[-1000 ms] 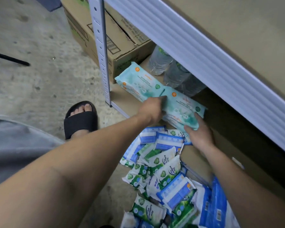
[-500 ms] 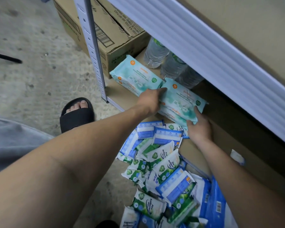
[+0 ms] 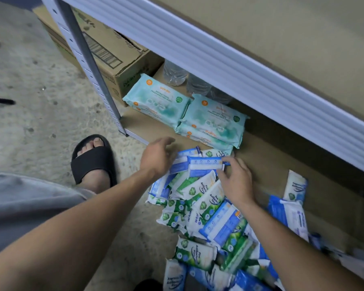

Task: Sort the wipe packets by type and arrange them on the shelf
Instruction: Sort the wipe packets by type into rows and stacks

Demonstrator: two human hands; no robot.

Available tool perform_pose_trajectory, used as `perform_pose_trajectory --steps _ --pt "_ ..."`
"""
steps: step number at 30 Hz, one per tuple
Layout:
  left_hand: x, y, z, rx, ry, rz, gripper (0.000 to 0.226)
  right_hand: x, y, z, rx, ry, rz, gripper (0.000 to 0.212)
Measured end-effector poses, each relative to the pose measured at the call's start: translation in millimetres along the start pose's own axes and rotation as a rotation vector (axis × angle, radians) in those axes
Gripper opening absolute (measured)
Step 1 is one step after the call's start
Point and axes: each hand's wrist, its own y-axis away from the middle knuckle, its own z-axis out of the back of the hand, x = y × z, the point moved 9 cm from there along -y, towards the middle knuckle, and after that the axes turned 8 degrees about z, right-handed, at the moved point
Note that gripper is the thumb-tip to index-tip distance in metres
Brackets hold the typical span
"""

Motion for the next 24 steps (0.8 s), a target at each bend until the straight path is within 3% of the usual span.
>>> perform_pose_trajectory --steps 4,8,11,19,24 --pt "12.6 7.9 -18.4 0.094 -0.027 0.061 0.045 14.9 -3.4 -25.8 0.22 0.194 0.184 0.049" --pt "20.0 8.9 -25.8 0.109 -0.039 0.128 0.051 8.1 -9.4 -33.7 0.296 0.392 0.112 0.05" --pt "23.8 9.8 -30.5 0.134 -0.067 0.163 0.044 -2.3 -7.1 -34.3 0.313 0.355 0.026 0.038" --pt "3.3 30.9 -29.1 0.161 0.005 0.114 0.025 8.1 16.5 -17.7 0.207 0.283 0.092 0.02" --pt "-16.2 57.7 -16.9 0.101 0.07 0.078 0.024 5.9 40.9 22.4 -0.039 0.173 0.034 0.018"
